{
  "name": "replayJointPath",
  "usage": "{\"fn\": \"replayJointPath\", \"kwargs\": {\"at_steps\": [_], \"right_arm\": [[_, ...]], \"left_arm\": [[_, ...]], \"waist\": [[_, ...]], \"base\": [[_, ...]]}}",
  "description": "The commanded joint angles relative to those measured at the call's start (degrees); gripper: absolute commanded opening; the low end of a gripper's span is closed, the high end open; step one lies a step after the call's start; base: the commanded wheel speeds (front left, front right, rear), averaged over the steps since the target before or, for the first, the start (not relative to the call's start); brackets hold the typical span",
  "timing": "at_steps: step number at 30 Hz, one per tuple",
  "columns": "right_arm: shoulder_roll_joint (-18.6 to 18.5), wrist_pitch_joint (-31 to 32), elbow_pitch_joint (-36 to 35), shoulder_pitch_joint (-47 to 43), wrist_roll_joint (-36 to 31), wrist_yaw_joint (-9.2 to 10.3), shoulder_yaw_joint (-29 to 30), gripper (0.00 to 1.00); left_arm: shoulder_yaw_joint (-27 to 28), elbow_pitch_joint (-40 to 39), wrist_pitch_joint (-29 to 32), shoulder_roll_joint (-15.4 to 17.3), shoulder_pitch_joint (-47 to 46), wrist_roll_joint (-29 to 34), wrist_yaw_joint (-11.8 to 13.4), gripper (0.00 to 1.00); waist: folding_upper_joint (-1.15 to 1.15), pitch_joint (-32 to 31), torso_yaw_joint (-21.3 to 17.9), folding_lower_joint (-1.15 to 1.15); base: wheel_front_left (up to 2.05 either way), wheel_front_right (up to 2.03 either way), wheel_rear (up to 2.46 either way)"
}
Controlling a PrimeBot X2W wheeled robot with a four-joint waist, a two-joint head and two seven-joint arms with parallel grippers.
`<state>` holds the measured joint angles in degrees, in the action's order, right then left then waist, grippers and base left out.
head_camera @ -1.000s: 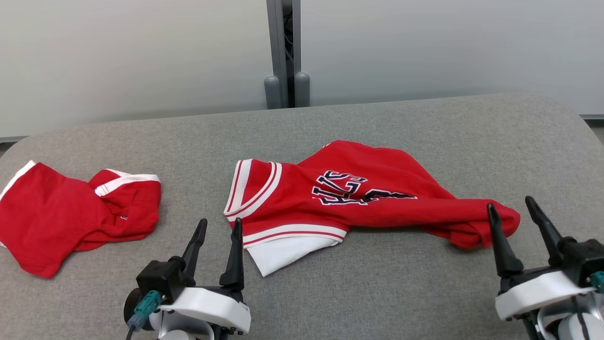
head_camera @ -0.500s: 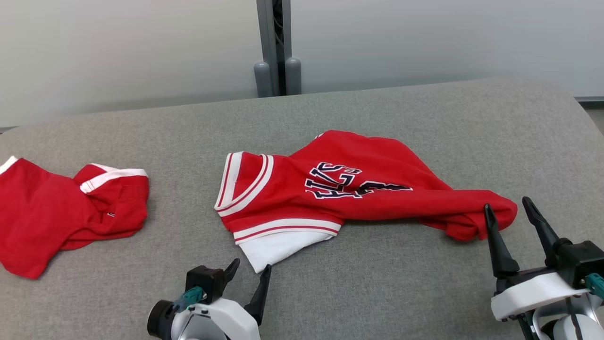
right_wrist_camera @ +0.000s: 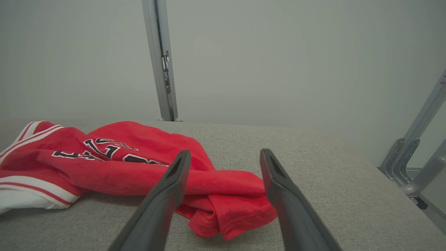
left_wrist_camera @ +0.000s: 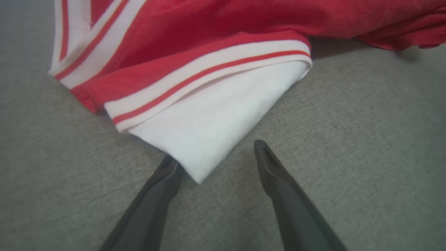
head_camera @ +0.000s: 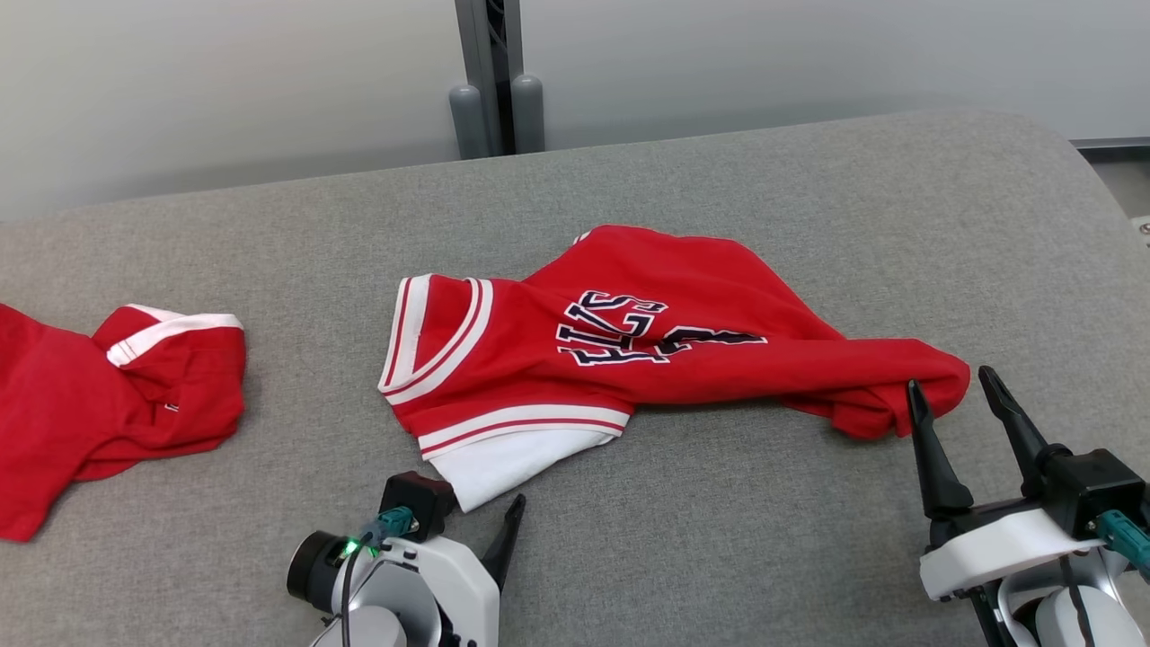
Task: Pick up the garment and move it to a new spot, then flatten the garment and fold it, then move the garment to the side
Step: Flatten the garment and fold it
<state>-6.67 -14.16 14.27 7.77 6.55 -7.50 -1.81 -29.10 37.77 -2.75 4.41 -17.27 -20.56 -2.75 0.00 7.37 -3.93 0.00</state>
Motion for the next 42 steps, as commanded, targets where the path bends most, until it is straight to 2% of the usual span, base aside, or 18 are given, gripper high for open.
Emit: {"fn": "replayJointPath", "kwargs": {"at_steps": [1, 2, 3, 4, 5, 6, 9, 14, 18, 22, 25, 26, 29, 32, 34, 42], "right_arm": [[0.0, -0.4, 0.3, 0.6, -0.3, 0.01, 0.3, 1.00], [0.1, -0.5, 0.5, 0.6, -0.3, 0.01, 0.3, 1.00], [0.1, -0.6, 0.6, 0.6, -0.4, 0.01, 0.3, 1.00], [0.1, -0.6, 0.7, 0.6, -0.5, 0.01, 0.2, 1.00], [0.2, -0.7, 0.8, 0.6, -0.5, 0.01, 0.2, 1.00], [0.2, -0.7, 0.9, 0.7, -0.5, 0.01, 0.2, 1.00], [0.4, -0.7, 1.4, 0.5, -0.6, 0.01, 0.4, 1.00], [0.5, -0.9, 2.2, -0.1, -0.6, 0.01, 0.3, 1.00], [0.6, -1.0, 2.4, -0.6, -0.7, 0.01, 0.0, 1.00], [0.7, -1.0, 2.4, -1.0, -0.7, 0.01, -0.3, 1.00], [0.7, -1.0, 2.5, -1.0, -0.7, 0.01, -0.6, 1.00], [0.7, -1.0, 2.5, -1.1, -0.7, 0.01, -0.8, 1.00], [0.9, -1.1, 2.4, -1.0, -0.7, 0.01, -1.3, 1.00], [0.9, -1.1, 2.5, -0.4, -0.8, 0.01, -1.8, 1.00], [0.9, -1.1, 2.4, 0.1, -0.8, 0.01, -2.2, 1.00], [1.1, -1.2, 2.8, 1.7, -0.9, 0.01, -3.6, 1.00]], "left_arm": [[0.2, 0.2, -0.3, 0.0, -1.2, -0.3, -0.3, 1.00], [0.1, 0.2, -0.5, 0.0, -1.3, -0.5, -0.5, 0.74], [0.0, 0.3, -0.8, -0.2, -1.3, -0.9, -0.8, 0.41], [0.1, 0.3, -1.0, -0.3, -1.3, -1.4, -1.1, 0.29], [0.3, 0.1, -1.3, -0.4, -1.4, -2.3, -1.5, 0.05], [0.4, -0.2, -1.5, -0.5, -1.3, -3.1, -2.0, 0.00], [-0.7, -1.4, -0.1, -0.9, -0.1, -7.1, -3.8, 0.00], [-1.9, -6.7, 3.5, -1.1, 2.0, -16.7, -4.7, 0.00], [-3.3, -15.8, 6.7, -1.0, 3.8, -28.8, -4.8, 0.00], [-1.3, -24.8, 8.8, 0.7, 5.3, -40.7, -4.8, 0.00], [2.2, -27.6, 8.5, 1.9, 5.8, -45.8, -4.8, 0.00], [3.0, -27.3, 8.2, 2.9, 5.6, -45.5, -4.4, 0.00], [4.1, -24.3, 6.1, 4.9, 4.2, -41.8, -0.7, 0.00], [3.2, -20.1, 4.1, 6.2, 2.7, -36.9, 2.5, 0.00], [2.5, -17.5, 2.9, 6.6, 1.6, -34.4, 3.7, 0.00], [2.6, -9.6, 1.0, 4.0, -3.7, -34.0, 3.3, 0.00]], "waist": [[0.00, 0.0, 0.0, 0.00], [0.00, 0.0, -0.1, 0.00], [0.00, -0.1, -0.1, 0.00], [0.00, -0.2, -0.1, 0.00], [0.00, -0.3, -0.1, 0.00], [0.00, -0.5, -0.1, 0.00], [0.00, -1.4, 0.2, 0.00], [0.00, -3.0, 0.7, 0.00], [0.00, -4.1, 1.0, 0.00], [0.00, -4.7, 1.1, 0.00], [0.00, -4.8, 1.0, 0.00], [0.00, -4.8, 0.9, 0.00], [0.00, -4.4, 0.5, 0.00], [0.00, -3.7, -0.2, 0.00], [0.00, -3.0, -0.7, 0.00], [0.00, -0.1, -3.1, 0.00]], "base": [[0.00, 0.00, 0.00], [0.00, 0.00, 0.00], [0.00, 0.00, 0.00], [0.00, 0.00, 0.00], [0.00, 0.00, 0.00], [0.00, 0.00, 0.00], [0.00, 0.00, 0.00], [0.00, 0.00, 0.00], [0.00, 0.00, 0.00], [0.00, 0.00, 0.00], [0.00, 0.00, 0.00], [0.00, 0.00, 0.00], [0.00, 0.00, 0.00], [0.00, 0.00, 0.00], [0.00, 0.00, 0.00], [0.00, 0.00, 0.00]]}}
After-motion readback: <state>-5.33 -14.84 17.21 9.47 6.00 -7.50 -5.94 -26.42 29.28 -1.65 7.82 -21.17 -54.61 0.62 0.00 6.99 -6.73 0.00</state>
